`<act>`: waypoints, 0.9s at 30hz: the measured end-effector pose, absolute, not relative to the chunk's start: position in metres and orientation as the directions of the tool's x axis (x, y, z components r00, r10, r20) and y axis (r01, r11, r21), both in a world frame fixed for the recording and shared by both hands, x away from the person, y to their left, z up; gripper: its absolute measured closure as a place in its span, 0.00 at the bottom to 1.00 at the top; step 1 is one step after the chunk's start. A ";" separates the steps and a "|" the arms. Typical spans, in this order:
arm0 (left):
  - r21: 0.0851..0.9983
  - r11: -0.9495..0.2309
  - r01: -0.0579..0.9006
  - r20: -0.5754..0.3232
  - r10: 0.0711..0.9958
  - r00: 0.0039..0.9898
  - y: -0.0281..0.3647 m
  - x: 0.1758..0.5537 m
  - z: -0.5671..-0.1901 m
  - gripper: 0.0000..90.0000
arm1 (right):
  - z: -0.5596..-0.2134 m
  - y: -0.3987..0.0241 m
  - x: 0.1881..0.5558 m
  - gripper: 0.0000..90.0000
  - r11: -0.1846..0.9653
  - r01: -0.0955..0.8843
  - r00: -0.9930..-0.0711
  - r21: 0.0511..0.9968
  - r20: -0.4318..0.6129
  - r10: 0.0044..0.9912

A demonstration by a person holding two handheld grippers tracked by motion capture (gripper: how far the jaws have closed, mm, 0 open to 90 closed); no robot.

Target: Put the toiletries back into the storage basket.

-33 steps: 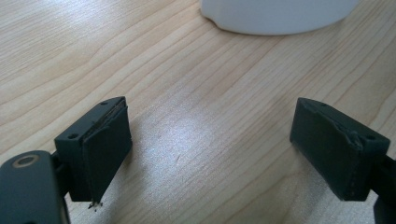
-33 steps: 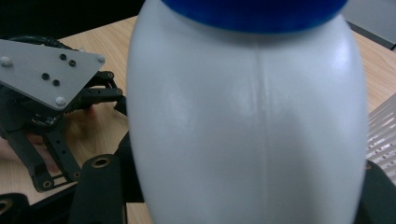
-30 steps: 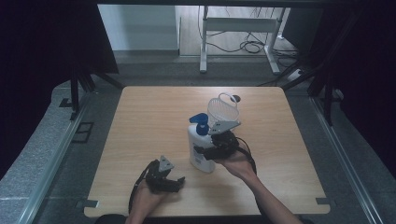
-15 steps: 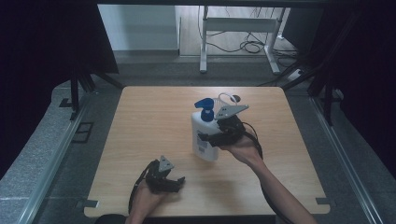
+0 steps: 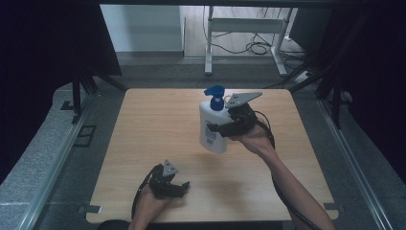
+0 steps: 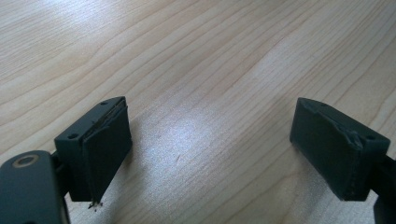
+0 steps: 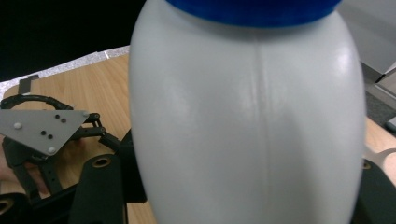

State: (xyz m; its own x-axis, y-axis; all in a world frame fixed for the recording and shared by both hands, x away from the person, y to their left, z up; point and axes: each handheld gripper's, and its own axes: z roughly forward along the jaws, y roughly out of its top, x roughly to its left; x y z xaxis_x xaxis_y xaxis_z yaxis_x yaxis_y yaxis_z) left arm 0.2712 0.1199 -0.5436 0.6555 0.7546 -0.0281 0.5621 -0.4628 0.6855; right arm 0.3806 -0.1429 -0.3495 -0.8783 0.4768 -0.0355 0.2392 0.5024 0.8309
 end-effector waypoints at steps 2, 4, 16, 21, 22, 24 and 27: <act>0.685 -0.463 0.562 -0.027 0.755 0.655 0.120 0.271 -0.544 0.13 | -0.346 -0.144 0.383 0.42 0.507 0.232 -0.878 0.830 -0.045 0.476; 0.685 -0.463 0.562 -0.027 0.755 0.656 0.120 0.271 -0.544 0.13 | -0.342 -0.146 0.386 0.42 0.506 0.230 -0.878 0.831 -0.047 0.477; 0.686 -0.463 0.562 -0.027 0.756 0.655 0.120 0.271 -0.544 0.13 | -0.323 -0.158 0.406 0.42 0.488 0.229 -0.859 0.842 -0.061 0.509; 0.685 -0.463 0.562 -0.027 0.755 0.655 0.120 0.271 -0.544 0.13 | -0.318 -0.163 0.416 0.42 0.482 0.233 -0.849 0.845 -0.065 0.524; 0.686 -0.462 0.563 -0.028 0.756 0.654 0.120 0.271 -0.544 0.13 | -0.317 -0.164 0.420 0.42 0.482 0.232 -0.847 0.845 -0.068 0.527; 0.686 -0.462 0.562 -0.028 0.756 0.655 0.120 0.271 -0.544 0.13 | -0.316 -0.165 0.422 0.42 0.483 0.234 -0.845 0.844 -0.070 0.530; 0.685 -0.463 0.563 -0.027 0.755 0.655 0.120 0.271 -0.543 0.13 | -0.315 -0.167 0.428 0.42 0.485 0.232 -0.839 0.843 -0.080 0.539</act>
